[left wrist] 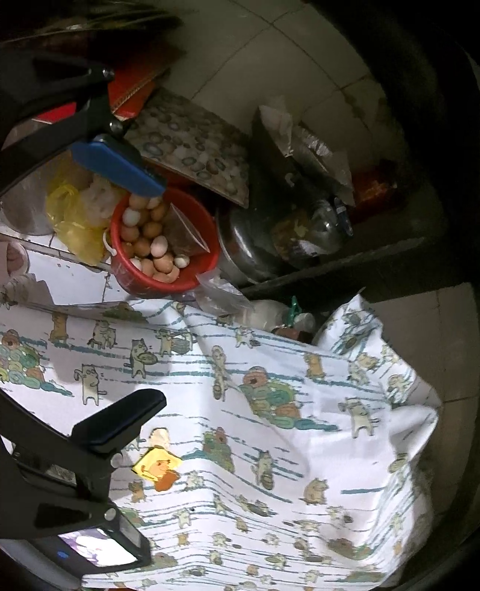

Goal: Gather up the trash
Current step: 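Close the right tool on the white packet and lift it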

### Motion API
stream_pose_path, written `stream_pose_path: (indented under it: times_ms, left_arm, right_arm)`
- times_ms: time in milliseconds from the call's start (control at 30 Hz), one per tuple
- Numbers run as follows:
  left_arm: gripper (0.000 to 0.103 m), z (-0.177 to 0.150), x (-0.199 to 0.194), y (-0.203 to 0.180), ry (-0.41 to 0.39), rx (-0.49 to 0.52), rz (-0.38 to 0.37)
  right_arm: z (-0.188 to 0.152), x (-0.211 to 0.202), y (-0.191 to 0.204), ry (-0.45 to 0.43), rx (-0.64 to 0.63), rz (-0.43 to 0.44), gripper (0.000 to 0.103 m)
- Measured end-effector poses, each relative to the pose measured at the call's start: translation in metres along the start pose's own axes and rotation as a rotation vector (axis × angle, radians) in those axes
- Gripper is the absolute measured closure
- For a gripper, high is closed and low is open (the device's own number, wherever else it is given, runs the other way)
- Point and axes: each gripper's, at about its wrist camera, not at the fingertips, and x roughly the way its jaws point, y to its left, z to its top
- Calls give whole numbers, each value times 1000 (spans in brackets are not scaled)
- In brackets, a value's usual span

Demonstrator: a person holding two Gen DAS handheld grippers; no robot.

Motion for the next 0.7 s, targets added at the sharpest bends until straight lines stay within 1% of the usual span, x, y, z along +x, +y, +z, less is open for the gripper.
stream_pose_path:
  times_ms: [100, 167, 200, 233, 300, 333, 367, 433, 467, 500, 600, 700]
  left_arm:
    - [0, 0, 4, -4, 15, 23, -1]
    - [0, 1, 4, -7, 16, 33, 0]
    - [0, 1, 5, -9, 15, 37, 1]
    - [0, 1, 6, -11, 16, 38, 1]
    - [0, 1, 8, -16, 27, 31, -5]
    - [0, 1, 10, -18, 34, 27, -11]
    - [0, 1, 12, -20, 42, 24, -18]
    - [0, 2, 18, -27, 67, 24, -33]
    - [0, 3, 21, -31, 78, 26, -41]
    - [0, 3, 23, -34, 85, 28, -50]
    - [0, 5, 34, -52, 131, 36, -108]
    - [0, 3, 49, -73, 188, 53, -161]
  right_arm:
    - [9, 1, -6, -1, 46, 39, 23]
    - [10, -1, -17, -13, 112, 80, 19]
    - [9, -2, -20, -25, 136, 81, 16]
    - [9, -4, -25, -29, 138, 70, 16]
    - [8, -5, -25, -13, 119, -26, 15]
    - [8, -5, -26, -15, 125, -28, 16]
    - [7, -6, -28, -12, 146, -24, 18]
    - [5, -12, -37, -7, 166, -28, 37]
    - [8, -16, -41, 2, 173, -23, 38]
    - [9, -20, -52, 5, 185, -8, 43]
    - [7, -37, -90, 1, 245, 21, 45]
    - [8, -52, -118, -9, 290, 62, 45]
